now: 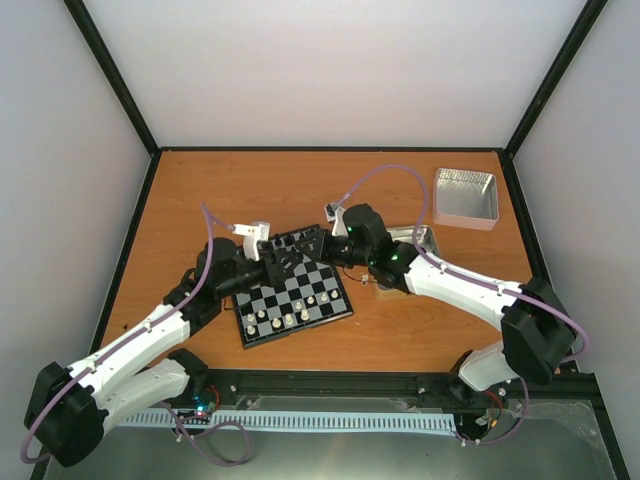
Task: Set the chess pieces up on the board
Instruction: Place the chess piece on the chessboard.
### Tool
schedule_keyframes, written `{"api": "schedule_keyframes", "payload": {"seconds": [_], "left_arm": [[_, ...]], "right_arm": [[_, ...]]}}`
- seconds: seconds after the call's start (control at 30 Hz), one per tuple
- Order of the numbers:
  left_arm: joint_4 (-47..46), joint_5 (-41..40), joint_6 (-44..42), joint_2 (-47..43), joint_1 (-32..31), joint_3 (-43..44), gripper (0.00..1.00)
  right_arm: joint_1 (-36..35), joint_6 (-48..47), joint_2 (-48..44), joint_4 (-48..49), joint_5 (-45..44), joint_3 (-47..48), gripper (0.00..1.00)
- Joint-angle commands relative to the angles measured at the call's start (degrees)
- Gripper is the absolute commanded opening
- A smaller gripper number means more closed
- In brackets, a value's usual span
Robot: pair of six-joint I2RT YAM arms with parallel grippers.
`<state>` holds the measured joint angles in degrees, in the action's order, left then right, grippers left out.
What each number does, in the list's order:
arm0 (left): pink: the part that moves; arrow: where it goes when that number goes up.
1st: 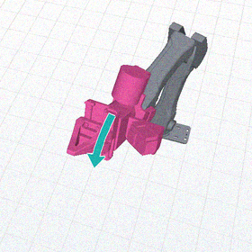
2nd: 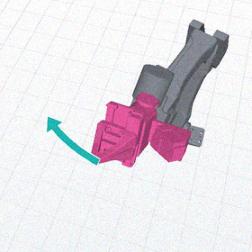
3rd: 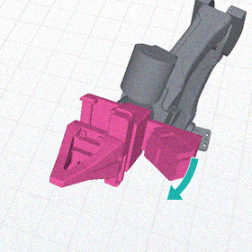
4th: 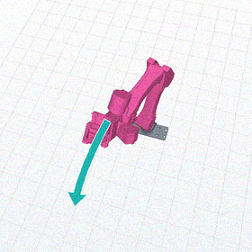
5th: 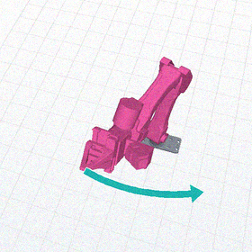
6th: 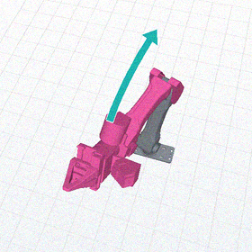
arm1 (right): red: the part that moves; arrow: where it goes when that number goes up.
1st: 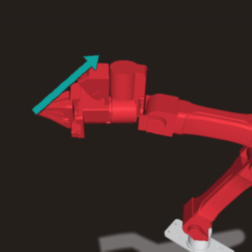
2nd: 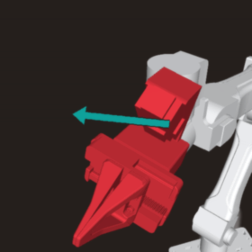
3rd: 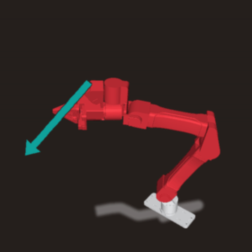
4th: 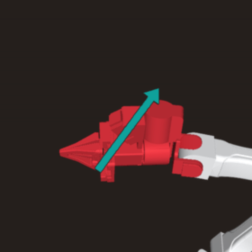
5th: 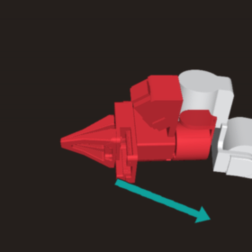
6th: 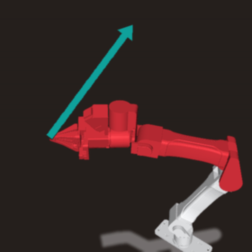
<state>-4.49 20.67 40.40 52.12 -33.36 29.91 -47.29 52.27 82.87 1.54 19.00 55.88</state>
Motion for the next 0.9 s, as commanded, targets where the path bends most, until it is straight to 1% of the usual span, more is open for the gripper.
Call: {"api": "schedule_keyframes", "payload": {"seconds": [0.0,0.13,0.3,0.5,0.6,0.63,0.67,0.7,0.8,0.87], "left_arm": [[-2.4,1.9,-0.4,-1.3,0.3,-1.2,0.42],[-2.1,0.8,-0.5,-2.0,0.3,-1.3,0.43],[-2.8,-0.5,-0.4,-1.9,0.4,-0.4,0.42],[-4.2,-4.0,-0.1,-2.3,0.3,-0.3,0.31],[-6.2,-5.0,-0.8,-3.9,0.3,-1.5,0.28],[-6.4,-5.4,-1.2,-4.4,0.3,-1.7,0.24],[-6.4,-5.9,-1.7,-4.7,0.3,-1.9,0.18],[-6.2,-6.1,-2.2,-5.0,0.3,-2.1,0.15],[-5.7,-6.7,-4.1,-5.8,0.3,-2.3,0.14],[-4.9,-6.5,-5.7,-5.8,0.3,-1.9,0.13]], "right_arm": [[-0.4,4.6,1.6,4.7,1.6,1.8,0.10],[-0.4,4.2,1.8,5.0,2.3,2.5,0.10],[-0.9,1.1,1.6,4.4,2.9,2.5,0.10],[-2.0,-0.9,1.0,4.5,4.7,2.3,0.10],[-2.0,-1.4,1.3,4.1,5.7,2.2,0.10],[-2.0,-1.5,1.4,4.2,6.1,2.3,0.10],[-2.0,-1.6,1.6,4.2,6.5,2.3,0.10],[-2.1,-1.6,1.7,4.2,6.7,2.4,0.10],[-2.0,-2.4,2.1,4.1,7.8,2.8,0.10],[-2.1,-3.2,2.1,3.4,8.6,3.5,0.13]]}}
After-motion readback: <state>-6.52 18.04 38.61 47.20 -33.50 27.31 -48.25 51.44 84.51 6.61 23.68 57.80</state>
